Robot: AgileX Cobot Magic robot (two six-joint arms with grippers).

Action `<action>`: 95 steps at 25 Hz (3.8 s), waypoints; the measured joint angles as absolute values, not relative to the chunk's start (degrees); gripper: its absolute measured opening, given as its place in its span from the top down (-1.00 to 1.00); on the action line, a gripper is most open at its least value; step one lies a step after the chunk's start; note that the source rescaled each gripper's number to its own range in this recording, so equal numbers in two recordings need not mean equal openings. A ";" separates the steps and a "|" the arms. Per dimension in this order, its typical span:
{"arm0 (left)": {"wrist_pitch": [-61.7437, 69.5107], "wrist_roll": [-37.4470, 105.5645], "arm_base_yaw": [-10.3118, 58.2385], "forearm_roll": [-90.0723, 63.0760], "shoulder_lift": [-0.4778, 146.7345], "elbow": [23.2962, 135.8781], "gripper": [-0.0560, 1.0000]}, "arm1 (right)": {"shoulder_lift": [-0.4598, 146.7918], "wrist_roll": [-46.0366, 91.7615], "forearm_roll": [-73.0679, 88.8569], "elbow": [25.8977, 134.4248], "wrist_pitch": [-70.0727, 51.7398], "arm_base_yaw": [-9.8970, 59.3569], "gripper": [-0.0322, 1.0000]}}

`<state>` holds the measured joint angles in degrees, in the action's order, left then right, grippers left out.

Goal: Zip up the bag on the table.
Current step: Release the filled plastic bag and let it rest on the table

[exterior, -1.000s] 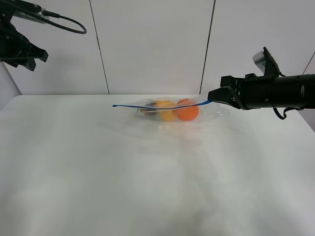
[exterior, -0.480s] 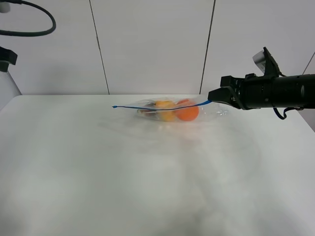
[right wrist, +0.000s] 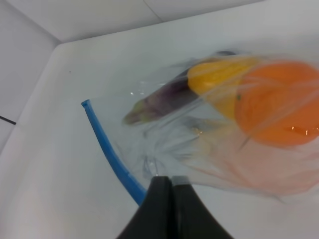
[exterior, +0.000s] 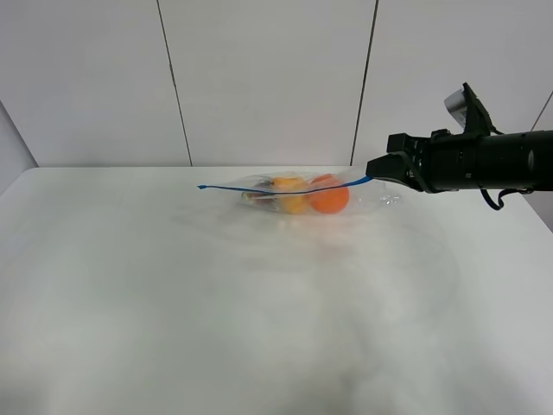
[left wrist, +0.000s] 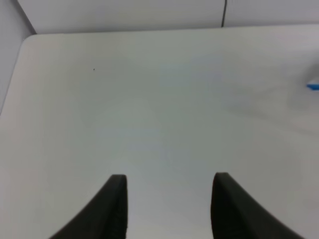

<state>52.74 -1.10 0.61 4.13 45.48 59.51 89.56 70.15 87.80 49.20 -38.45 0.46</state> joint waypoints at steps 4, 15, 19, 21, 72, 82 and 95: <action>56.70 -1.79 0.61 2.91 39.42 59.44 -0.41 | 89.56 70.15 87.80 49.20 -38.30 0.46 0.94; 60.90 -2.14 0.61 0.50 23.60 53.17 -0.41 | 89.56 70.15 87.33 49.20 -37.96 0.46 0.94; 61.18 -2.14 0.61 0.50 15.84 47.11 -0.41 | 89.56 70.15 87.21 49.20 -37.65 0.46 0.94; 61.17 -2.14 0.61 0.50 13.82 45.79 -0.41 | 89.56 70.15 87.21 49.20 -37.65 0.46 0.94; 66.94 2.38 0.61 -3.64 -0.30 32.43 -0.41 | 89.56 69.24 86.35 49.20 -36.60 0.46 0.87; 66.94 2.38 0.61 -3.64 -0.30 32.43 -0.41 | 89.56 70.37 86.54 49.20 -35.45 0.46 -0.65; 66.94 2.38 0.61 -3.69 -0.30 32.43 -0.41 | 89.56 74.03 85.68 49.20 -32.16 0.46 -1.00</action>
